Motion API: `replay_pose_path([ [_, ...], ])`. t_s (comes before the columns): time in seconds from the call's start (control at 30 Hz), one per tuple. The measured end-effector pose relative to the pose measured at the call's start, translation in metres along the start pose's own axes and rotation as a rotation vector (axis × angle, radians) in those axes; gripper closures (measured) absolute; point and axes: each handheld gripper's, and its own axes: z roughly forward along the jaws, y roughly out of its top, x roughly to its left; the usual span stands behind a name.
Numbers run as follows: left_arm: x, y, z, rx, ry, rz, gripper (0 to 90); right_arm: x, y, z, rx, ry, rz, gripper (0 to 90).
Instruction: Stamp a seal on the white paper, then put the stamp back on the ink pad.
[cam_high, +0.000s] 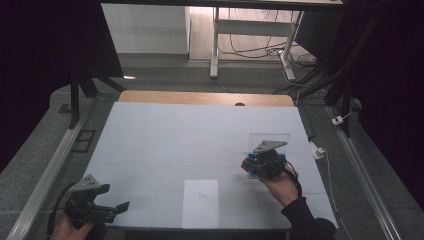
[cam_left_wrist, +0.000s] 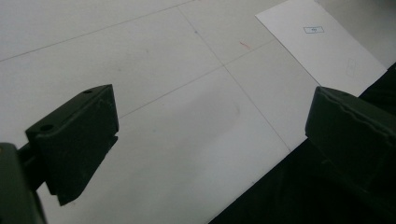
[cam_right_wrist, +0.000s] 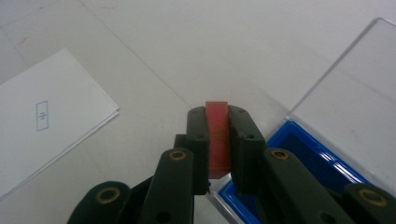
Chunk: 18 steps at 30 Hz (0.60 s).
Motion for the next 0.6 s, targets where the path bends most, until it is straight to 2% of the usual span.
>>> replay_pose_path([
  [0.4, 0.0, 0.0, 0.0, -0.003, -0.001, -0.001, 3.1, -0.022, -0.007, -0.009, -0.006, -0.052, 0.06, 79.3],
  [0.6, 0.0, 0.0, 0.0, -0.003, -0.002, -0.001, 3.1, -0.03, -0.011, -0.01, -0.008, -0.075, 0.071, 79.2],
])
